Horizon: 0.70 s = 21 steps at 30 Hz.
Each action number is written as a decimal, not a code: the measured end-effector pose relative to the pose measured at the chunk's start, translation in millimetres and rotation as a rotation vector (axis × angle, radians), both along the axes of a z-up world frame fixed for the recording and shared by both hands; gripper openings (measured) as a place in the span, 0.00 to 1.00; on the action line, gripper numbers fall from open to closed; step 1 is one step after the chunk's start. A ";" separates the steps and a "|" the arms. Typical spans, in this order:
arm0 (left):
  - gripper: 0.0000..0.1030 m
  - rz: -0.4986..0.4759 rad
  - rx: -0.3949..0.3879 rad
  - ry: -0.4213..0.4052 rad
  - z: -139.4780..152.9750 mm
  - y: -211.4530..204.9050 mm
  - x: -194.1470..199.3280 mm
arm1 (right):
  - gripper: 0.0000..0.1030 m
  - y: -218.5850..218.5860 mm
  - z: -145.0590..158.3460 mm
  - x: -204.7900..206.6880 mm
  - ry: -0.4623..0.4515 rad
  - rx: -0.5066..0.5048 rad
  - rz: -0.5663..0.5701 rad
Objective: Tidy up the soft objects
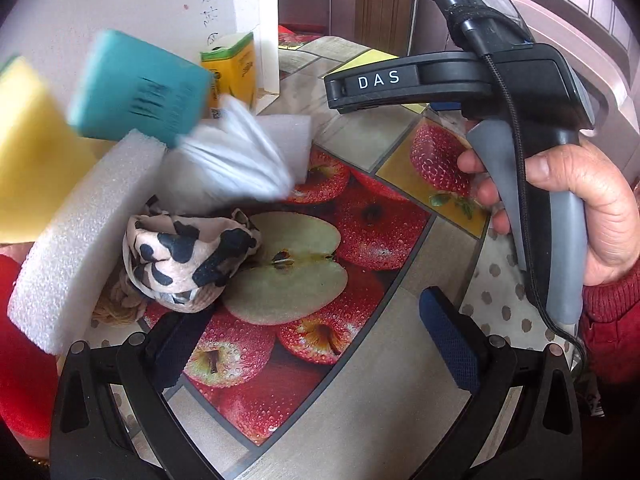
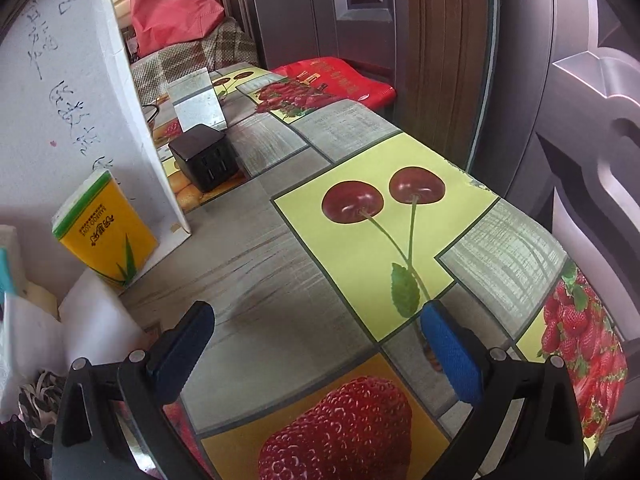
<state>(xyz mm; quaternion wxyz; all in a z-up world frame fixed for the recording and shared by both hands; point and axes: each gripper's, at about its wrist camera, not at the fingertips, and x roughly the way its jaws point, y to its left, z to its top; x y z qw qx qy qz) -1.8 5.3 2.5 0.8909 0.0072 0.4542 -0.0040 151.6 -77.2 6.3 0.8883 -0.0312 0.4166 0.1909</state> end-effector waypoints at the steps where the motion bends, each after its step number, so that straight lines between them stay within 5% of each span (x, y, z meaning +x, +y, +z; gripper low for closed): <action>1: 0.99 0.000 0.000 0.000 0.3 0.7 -0.1 | 1.00 -0.2 0.3 -0.1 0.000 0.002 0.000; 21: 0.99 -0.001 0.003 -0.001 -1.9 4.5 -3.4 | 1.00 -1.6 1.3 0.0 0.003 0.030 0.006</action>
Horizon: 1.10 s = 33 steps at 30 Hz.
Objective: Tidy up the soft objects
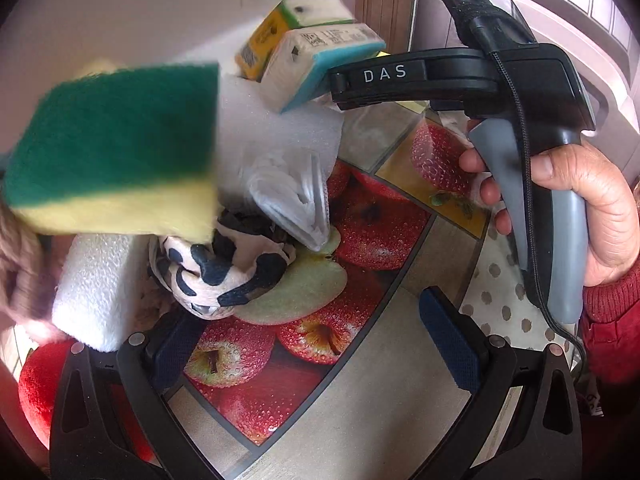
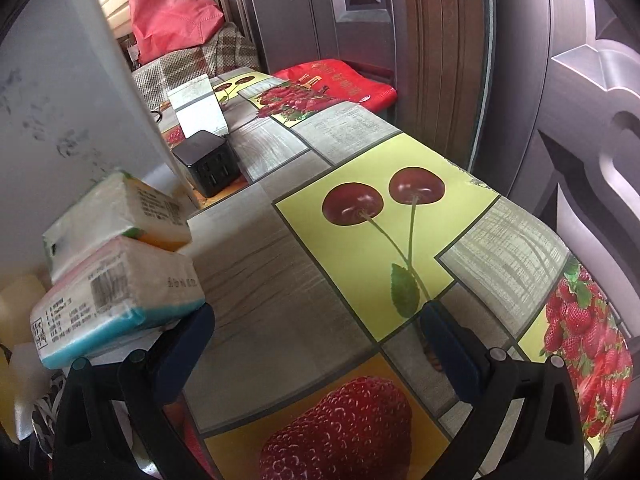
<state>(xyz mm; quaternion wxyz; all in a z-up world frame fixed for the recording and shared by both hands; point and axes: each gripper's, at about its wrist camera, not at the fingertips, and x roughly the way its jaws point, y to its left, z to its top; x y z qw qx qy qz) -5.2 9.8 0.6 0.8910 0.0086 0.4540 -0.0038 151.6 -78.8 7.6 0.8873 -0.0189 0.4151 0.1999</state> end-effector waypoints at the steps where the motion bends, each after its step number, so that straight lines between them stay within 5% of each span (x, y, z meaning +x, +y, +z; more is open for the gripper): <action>1: 0.99 0.000 0.000 0.000 0.1 0.3 -0.1 | 1.00 -0.7 -0.4 0.4 0.000 0.001 0.001; 33: 0.99 0.000 0.000 0.000 0.2 0.9 -0.4 | 1.00 -6.8 1.0 1.8 0.006 0.043 0.006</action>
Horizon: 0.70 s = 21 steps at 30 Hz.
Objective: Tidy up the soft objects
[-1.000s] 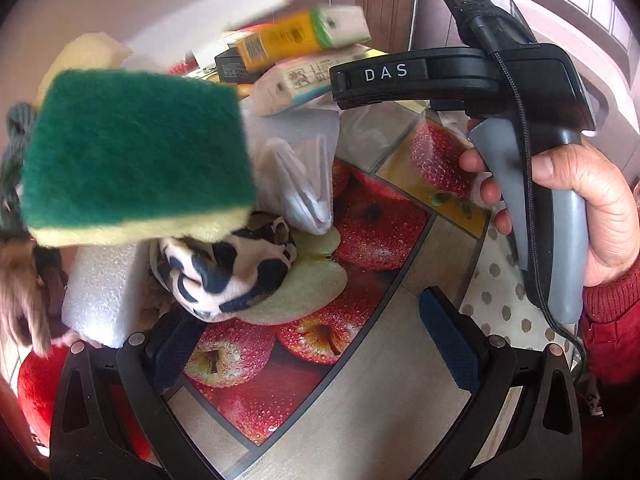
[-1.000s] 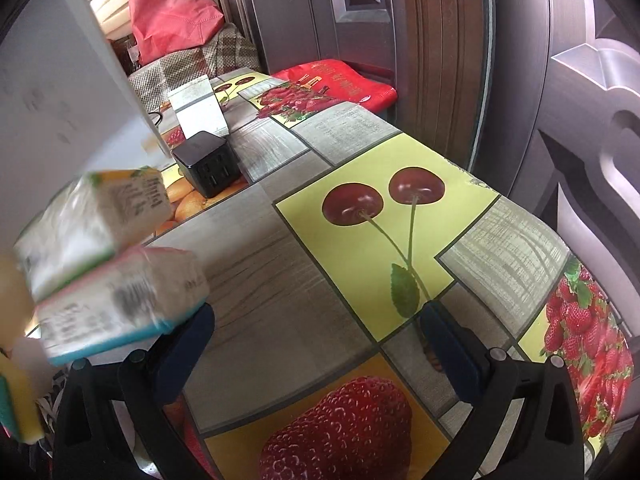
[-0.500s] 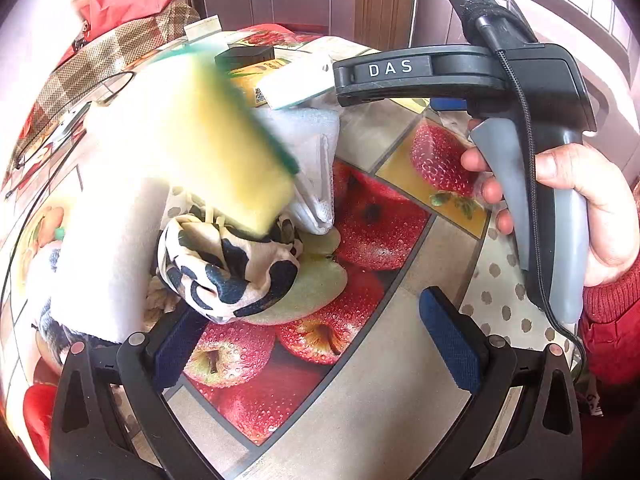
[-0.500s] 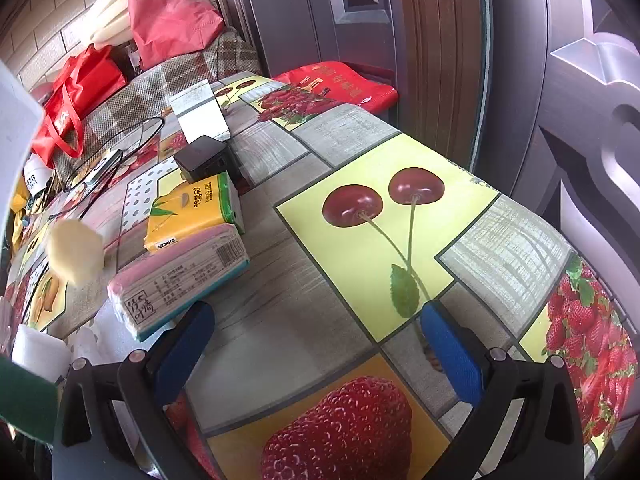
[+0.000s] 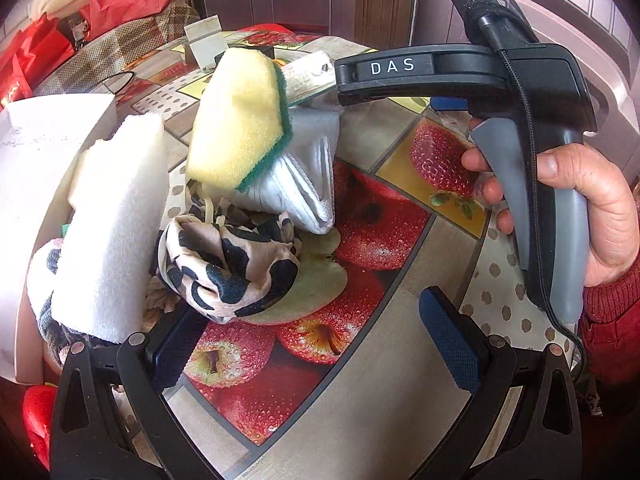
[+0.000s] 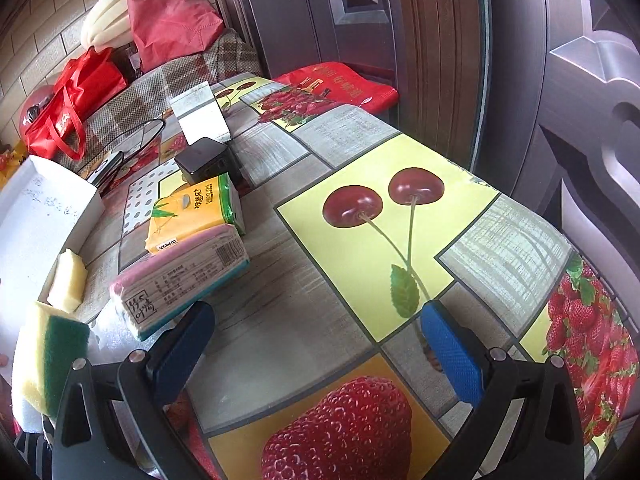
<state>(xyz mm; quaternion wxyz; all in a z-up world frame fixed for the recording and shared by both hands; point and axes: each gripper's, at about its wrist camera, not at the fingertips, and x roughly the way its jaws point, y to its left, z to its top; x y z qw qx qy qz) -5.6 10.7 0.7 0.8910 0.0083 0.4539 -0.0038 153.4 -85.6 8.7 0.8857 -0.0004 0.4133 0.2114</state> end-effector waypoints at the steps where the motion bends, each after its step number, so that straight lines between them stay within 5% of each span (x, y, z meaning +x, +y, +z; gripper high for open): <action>1: 0.99 0.000 0.000 0.000 0.0 -0.1 0.0 | 1.00 0.0 0.1 -0.1 0.000 0.001 0.000; 21: 0.99 0.000 0.000 0.000 0.0 0.0 0.0 | 1.00 -1.7 0.6 -0.4 0.001 0.013 -0.001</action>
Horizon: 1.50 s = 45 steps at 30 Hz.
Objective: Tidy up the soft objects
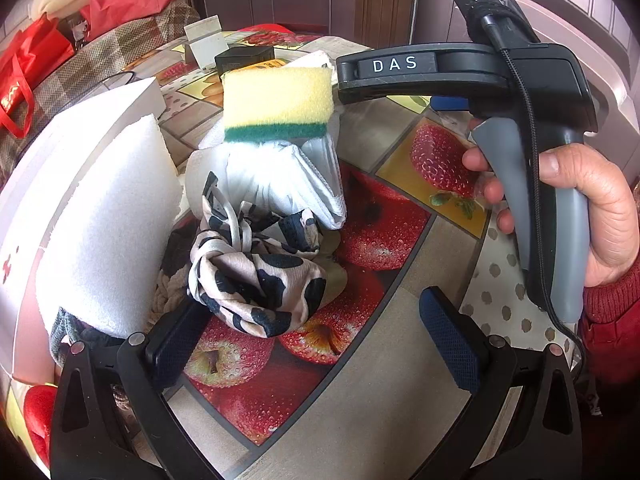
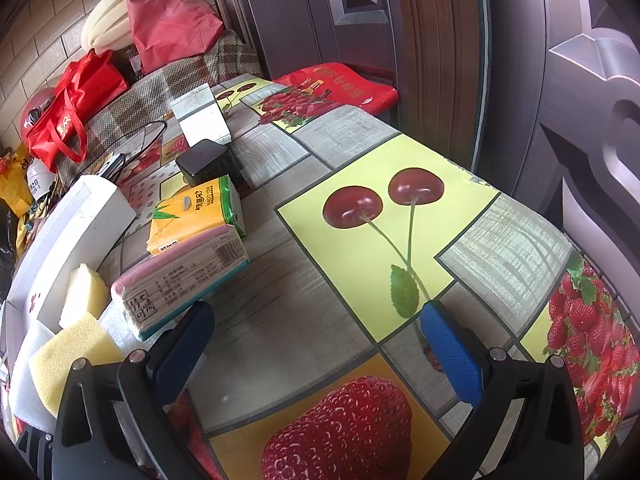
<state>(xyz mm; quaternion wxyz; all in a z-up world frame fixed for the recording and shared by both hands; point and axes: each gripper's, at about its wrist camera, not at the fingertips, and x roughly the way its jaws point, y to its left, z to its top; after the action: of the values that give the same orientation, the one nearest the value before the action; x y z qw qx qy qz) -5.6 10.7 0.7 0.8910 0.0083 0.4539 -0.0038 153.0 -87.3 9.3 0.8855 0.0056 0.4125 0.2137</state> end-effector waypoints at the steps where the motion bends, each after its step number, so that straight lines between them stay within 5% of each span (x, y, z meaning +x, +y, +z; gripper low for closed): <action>1: 0.99 0.000 0.000 0.000 0.0 0.1 -0.1 | 1.00 0.0 0.0 0.0 0.000 0.003 0.000; 17: 0.99 -0.005 -0.013 -0.010 2.3 0.4 -1.0 | 1.00 -11.5 2.2 -2.3 0.003 0.064 -0.013; 20: 0.99 -0.051 -0.138 -0.149 25.6 3.5 -27.4 | 1.00 -26.8 6.6 -4.2 -0.011 0.138 -0.057; 25: 0.99 -0.002 -0.116 -0.409 78.5 28.9 -91.3 | 1.00 -66.7 31.9 -26.5 -0.162 0.307 -0.084; 29: 1.00 0.144 -0.060 -0.443 93.2 75.5 -126.8 | 1.00 -75.0 46.6 -41.1 -0.252 0.386 0.071; 34: 0.98 0.268 -0.063 -0.317 66.6 125.3 -147.5 | 1.00 -41.3 50.2 -59.4 -0.212 0.333 0.336; 40: 0.94 0.253 -0.099 -0.175 31.9 130.4 -143.6 | 1.00 17.2 39.1 -109.2 -0.098 0.217 0.702; 45: 0.92 0.217 -0.079 -0.129 23.5 123.4 -123.5 | 0.93 50.6 25.0 -143.5 -0.115 0.057 0.848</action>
<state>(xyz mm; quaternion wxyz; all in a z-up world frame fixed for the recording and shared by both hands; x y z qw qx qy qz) -129.1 134.1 24.3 0.9131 -0.0759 0.3936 0.0754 9.5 -36.8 34.3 0.7403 -0.1521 0.3221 0.5702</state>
